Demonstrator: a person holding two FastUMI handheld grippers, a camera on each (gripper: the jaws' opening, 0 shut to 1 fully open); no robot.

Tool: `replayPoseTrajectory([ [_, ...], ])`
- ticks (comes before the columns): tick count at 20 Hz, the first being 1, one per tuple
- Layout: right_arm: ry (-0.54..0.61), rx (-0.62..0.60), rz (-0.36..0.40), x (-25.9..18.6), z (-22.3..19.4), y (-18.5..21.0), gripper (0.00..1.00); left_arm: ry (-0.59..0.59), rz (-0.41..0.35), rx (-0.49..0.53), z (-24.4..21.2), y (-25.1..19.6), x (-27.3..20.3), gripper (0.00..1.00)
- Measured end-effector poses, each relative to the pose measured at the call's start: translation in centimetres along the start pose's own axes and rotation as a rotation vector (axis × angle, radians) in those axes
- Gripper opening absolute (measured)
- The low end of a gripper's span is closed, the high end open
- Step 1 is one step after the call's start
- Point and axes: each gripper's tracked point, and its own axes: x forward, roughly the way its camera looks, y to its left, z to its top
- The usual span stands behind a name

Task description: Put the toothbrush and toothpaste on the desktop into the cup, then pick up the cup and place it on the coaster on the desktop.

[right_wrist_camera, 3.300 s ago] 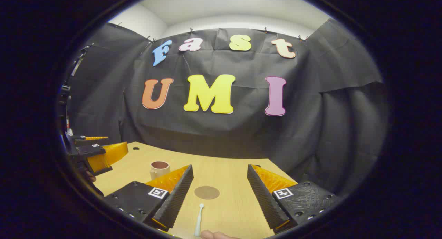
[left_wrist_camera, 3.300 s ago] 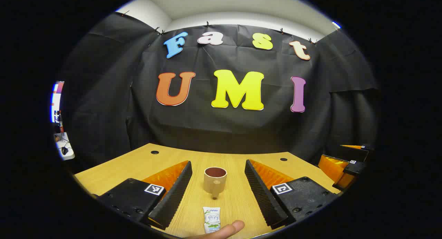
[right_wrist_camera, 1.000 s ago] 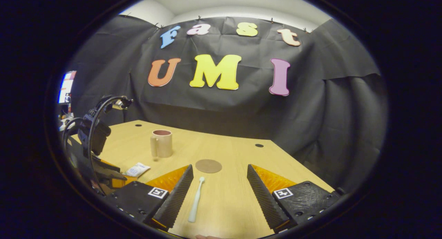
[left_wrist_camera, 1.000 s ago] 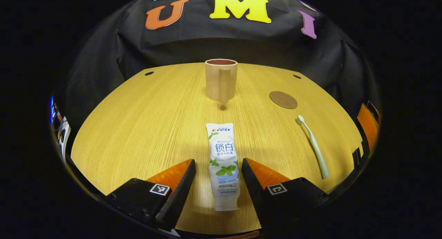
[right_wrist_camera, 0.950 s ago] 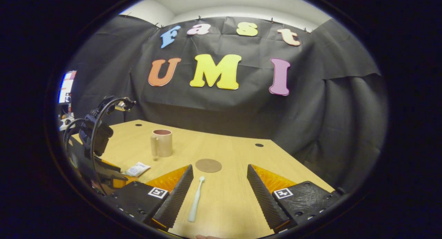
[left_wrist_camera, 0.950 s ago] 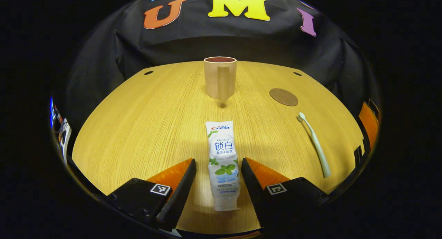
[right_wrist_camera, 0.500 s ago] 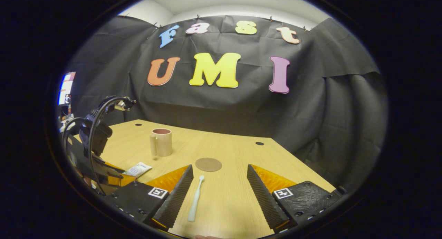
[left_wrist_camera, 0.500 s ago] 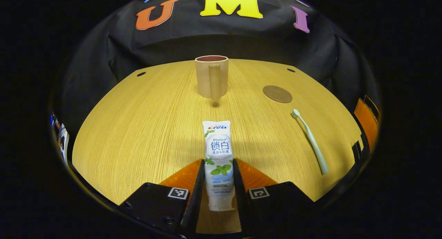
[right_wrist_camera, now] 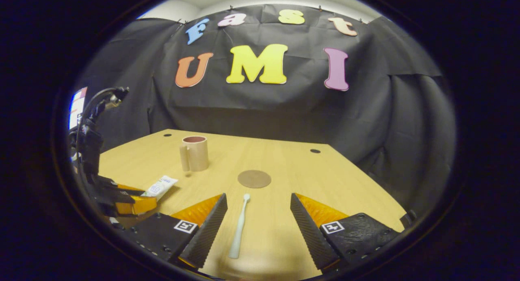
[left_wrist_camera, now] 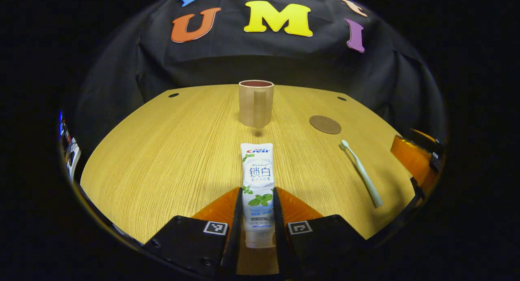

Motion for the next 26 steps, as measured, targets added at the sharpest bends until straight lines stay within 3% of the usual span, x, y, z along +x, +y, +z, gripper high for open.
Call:
replayPoseTrajectory([
  [4,0.108,0.017,0.033,2.4,-2.4,1.2,0.95,-0.186,0.031,0.015,3.2,0.2,-1.8,0.4],
  [6,0.148,0.021,0.033,3.4,-3.2,1.0,0.9,-0.26,0.039,0.017,4.6,0.1,-2.4,0.39],
  [10,0.2,0.024,0.013,4.9,-4.2,0.8,0.84,-0.343,0.115,0.086,6.8,1.2,-3.9,0.39],
  [14,0.265,0.021,0.002,6.2,-5.4,1.3,0.69,-0.384,0.094,0.056,8.2,0.8,-4.5,0.39],
  [15,0.282,0.02,0.01,6.4,-5.6,1.7,0.48,-0.385,0.09,0.05,8.7,1.1,-5.0,0.39],
  [17,0.289,0.025,0.014,6.5,-5.5,2.0,0.28,-0.392,0.09,0.041,9.5,1.4,-5.1,0.39],
  [18,0.301,0.027,0.023,6.5,-5.6,2.2,0.25,-0.398,0.09,0.037,9.9,1.6,-5.1,0.39],
  [19,0.307,0.039,0.03,6.7,-6.0,2.3,0.29,-0.401,0.089,0.029,10.2,1.7,-5.2,0.39],
  [21,0.32,0.053,0.046,6.5,-5.6,2.3,0.12,-0.417,0.083,0.017,11.1,1.9,-5.4,0.39],
  [26,0.313,0.04,0.077,6.5,-5.4,2.3,0.01,-0.515,0.072,-0.011,15.3,2.3,-5.8,0.39],
])
